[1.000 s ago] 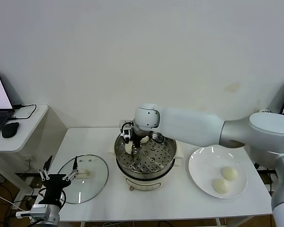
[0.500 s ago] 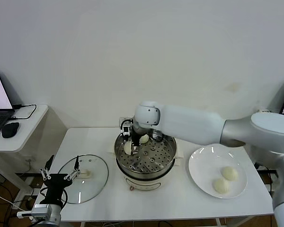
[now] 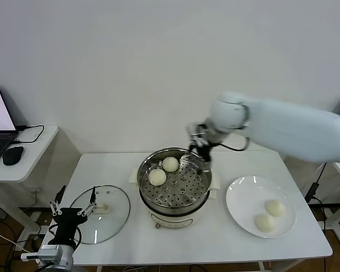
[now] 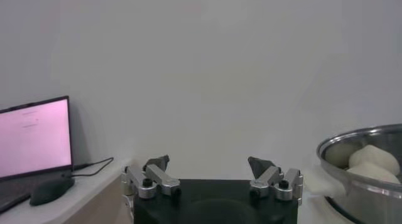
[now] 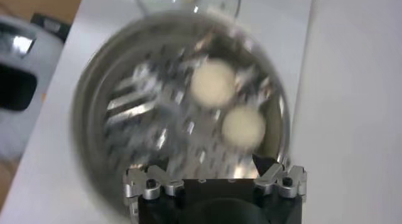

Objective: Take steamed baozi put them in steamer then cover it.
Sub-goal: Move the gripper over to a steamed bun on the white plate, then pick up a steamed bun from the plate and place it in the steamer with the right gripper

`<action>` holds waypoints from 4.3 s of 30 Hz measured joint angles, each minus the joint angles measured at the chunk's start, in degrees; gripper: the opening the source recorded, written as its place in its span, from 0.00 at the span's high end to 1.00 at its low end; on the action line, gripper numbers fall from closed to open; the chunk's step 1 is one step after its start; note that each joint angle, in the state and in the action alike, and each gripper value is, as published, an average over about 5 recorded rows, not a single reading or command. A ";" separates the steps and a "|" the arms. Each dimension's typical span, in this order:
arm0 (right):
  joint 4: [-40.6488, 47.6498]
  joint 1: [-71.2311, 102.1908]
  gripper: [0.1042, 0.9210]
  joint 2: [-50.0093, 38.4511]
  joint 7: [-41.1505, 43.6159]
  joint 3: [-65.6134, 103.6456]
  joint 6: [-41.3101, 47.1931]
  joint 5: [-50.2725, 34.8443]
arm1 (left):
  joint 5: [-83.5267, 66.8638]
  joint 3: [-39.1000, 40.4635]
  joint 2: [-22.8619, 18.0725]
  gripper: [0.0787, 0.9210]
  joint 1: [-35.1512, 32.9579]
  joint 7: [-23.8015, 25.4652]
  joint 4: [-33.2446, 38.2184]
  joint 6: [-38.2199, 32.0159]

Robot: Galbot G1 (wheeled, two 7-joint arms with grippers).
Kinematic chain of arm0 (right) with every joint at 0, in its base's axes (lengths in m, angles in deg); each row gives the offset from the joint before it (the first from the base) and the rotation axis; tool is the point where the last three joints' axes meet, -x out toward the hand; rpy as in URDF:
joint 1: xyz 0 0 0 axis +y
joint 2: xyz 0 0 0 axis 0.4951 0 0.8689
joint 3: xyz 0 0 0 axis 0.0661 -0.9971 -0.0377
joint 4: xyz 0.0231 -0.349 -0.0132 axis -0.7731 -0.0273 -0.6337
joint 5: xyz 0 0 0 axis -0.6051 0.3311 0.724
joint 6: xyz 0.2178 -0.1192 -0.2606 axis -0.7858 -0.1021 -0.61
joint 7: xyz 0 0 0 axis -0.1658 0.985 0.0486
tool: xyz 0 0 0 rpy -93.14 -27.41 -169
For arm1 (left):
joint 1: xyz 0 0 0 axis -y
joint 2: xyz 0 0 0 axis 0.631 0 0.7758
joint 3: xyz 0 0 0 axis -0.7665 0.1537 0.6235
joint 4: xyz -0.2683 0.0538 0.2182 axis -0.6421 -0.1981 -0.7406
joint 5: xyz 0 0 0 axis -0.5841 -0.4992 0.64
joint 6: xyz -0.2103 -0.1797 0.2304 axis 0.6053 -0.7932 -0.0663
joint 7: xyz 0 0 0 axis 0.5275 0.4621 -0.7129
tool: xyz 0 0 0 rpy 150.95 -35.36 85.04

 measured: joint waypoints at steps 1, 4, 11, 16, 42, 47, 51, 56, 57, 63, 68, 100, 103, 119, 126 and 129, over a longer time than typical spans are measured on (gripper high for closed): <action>-0.88 0.45 0.12 -2.02 0.58 0.38 -0.76 0.92 | 0.10 0.13 -0.04 0.12 -0.01 0.00 -0.05 0.00; -2.83 3.18 0.12 -7.76 1.94 2.42 -2.95 3.88 | 0.43 0.53 -0.20 0.12 -0.07 -0.01 -0.16 0.00; -5.04 18.80 0.12 -19.36 3.49 14.92 -7.59 11.87 | 1.18 0.91 -0.43 0.12 -0.53 -0.05 -0.08 0.03; -5.52 35.17 0.12 -24.72 3.62 27.20 -10.15 17.19 | 1.58 0.94 -0.50 0.12 -0.83 -0.06 0.04 0.04; 0.91 64.10 0.12 -22.12 -2.76 46.07 -12.15 29.38 | 2.73 1.19 -1.49 0.12 -1.32 -0.16 -0.47 -0.02; 2.22 64.48 0.12 -20.29 -3.53 46.49 -11.83 29.97 | 2.74 1.07 -1.43 0.12 -1.26 -0.18 -0.56 -0.02; 3.00 64.68 0.12 -19.17 -3.84 46.68 -11.52 30.20 | 2.75 1.02 -1.45 0.12 -1.24 -0.20 -0.59 -0.02; 3.41 65.02 0.14 -18.28 -3.73 46.70 -11.06 30.23 | 2.75 0.92 -1.47 0.12 -1.27 -0.20 -0.61 -0.02; 3.53 65.04 0.15 -18.13 -3.69 46.69 -10.95 30.22 | 2.75 0.91 -1.49 0.12 -1.28 -0.20 -0.61 -0.02; 4.25 65.13 0.24 -17.34 -3.24 46.65 -10.37 30.12 | 2.75 0.92 -1.64 0.12 -1.28 -0.20 -0.59 -0.03; 4.50 65.16 0.31 -17.03 -2.73 46.61 -10.38 30.16 | 2.76 0.97 -1.73 0.12 -1.29 -0.20 -0.54 -0.04; 2.55 40.38 0.44 -18.32 -0.07 35.34 -10.30 21.04 | 2.56 1.31 -1.30 0.12 -0.60 -0.14 -0.20 0.01; 2.43 32.62 0.44 -16.87 -0.28 30.79 -9.93 18.64 | 2.41 1.25 -1.17 0.12 -0.48 -0.14 -0.20 0.01; 3.64 8.23 0.43 1.65 -4.13 11.59 -11.73 6.92 | 1.36 0.10 -1.59 0.12 -0.60 -0.18 -0.05 -0.13; 5.41 7.23 0.42 9.52 -5.53 5.84 -16.50 7.12 | 1.17 -0.40 -2.20 0.12 -0.62 -0.25 0.25 -0.14; 6.59 7.28 0.42 12.49 -5.89 3.75 -19.62 8.60 | 1.05 -0.37 -2.52 0.12 -0.47 -0.27 0.27 -0.20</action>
